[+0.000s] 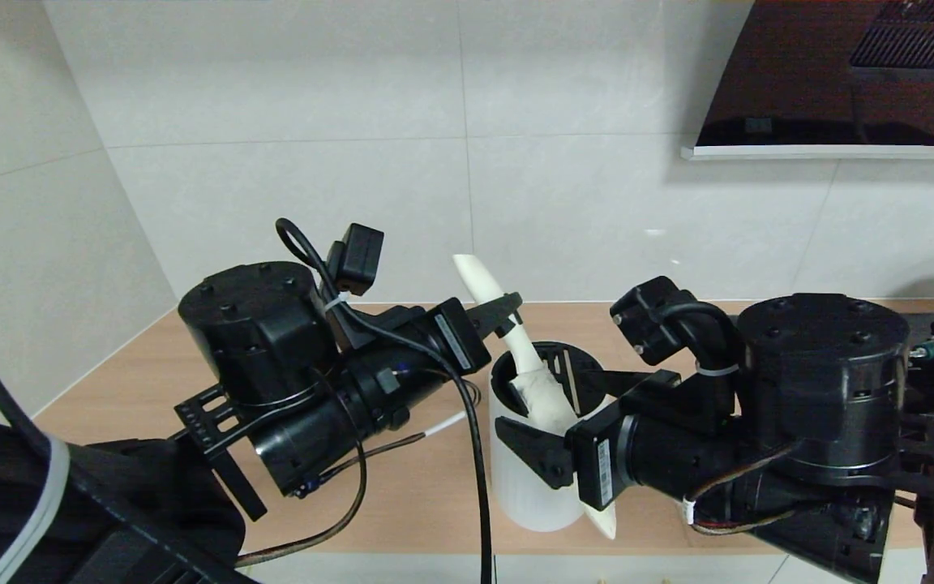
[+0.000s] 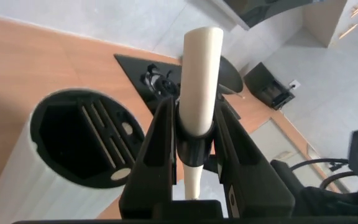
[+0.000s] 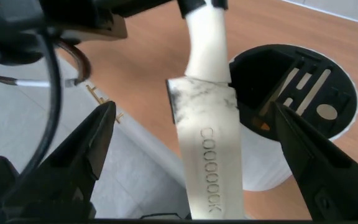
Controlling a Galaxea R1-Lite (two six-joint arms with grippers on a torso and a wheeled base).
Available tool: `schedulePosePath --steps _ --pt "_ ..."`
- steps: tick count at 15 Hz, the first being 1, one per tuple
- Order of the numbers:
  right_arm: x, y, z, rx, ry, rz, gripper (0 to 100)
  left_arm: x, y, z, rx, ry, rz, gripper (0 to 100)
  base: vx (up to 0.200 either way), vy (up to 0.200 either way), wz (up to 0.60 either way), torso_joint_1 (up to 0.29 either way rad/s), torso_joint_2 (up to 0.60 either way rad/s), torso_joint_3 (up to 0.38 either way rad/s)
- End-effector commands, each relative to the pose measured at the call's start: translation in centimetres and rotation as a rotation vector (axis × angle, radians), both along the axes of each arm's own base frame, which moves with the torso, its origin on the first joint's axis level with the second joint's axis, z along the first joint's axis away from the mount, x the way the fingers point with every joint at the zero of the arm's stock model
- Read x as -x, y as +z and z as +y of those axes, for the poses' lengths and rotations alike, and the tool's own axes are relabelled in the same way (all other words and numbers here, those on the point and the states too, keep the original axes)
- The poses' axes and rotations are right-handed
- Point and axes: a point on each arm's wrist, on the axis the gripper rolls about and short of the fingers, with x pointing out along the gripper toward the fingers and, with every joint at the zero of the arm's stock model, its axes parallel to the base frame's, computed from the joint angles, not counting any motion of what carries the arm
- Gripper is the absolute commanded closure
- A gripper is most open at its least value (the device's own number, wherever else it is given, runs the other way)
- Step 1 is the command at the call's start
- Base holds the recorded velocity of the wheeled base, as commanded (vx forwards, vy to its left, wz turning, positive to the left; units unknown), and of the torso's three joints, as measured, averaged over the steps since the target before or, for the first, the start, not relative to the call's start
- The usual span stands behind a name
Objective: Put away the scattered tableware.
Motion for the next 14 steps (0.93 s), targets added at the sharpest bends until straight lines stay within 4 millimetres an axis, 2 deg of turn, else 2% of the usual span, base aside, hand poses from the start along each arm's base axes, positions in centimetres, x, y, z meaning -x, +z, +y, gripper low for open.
schedulePosePath --steps 1,2,3,5,7,9,11,14 --pt "0.4 1.4 -1.0 -0.035 -0.011 -0.031 0 0.4 2.5 0.6 0.010 0.052 -0.059 100 0.000 0.000 0.00 0.000 0.00 0.000" --pt "0.4 1.9 -1.4 -0.044 -0.018 -0.039 0 0.3 3.3 0.8 0.002 0.081 -0.070 100 0.000 0.000 0.00 0.000 0.00 0.000" --pt "-0.3 3.0 -2.8 -0.073 -0.066 -0.066 0 0.5 6.0 1.2 -0.008 0.158 -0.090 100 0.000 0.000 0.00 0.000 0.00 0.000" --pt "-0.9 4.1 -4.2 -0.099 -0.119 -0.097 0 0.6 9.1 1.3 -0.017 0.207 -0.100 100 0.000 0.000 0.00 0.000 0.00 0.000" --pt "-1.1 4.9 -5.4 -0.116 -0.154 -0.119 0 0.3 10.4 1.2 -0.103 0.275 -0.150 100 0.000 0.000 0.00 0.000 0.00 0.000" --pt "-1.6 5.2 -6.0 -0.107 -0.184 -0.143 0 0.3 10.3 1.2 -0.210 0.375 -0.198 100 0.000 0.000 0.00 0.000 0.00 0.000" --pt "-1.9 5.2 -6.3 -0.103 -0.196 -0.145 0 0.7 9.8 0.2 -0.278 0.442 -0.213 100 0.000 0.000 0.00 0.000 0.00 0.000" --pt "-1.9 5.1 -6.2 -0.100 -0.196 -0.142 0 1.4 9.5 -1.1 -0.311 0.454 -0.228 100 0.000 0.000 0.00 0.000 0.00 0.000"
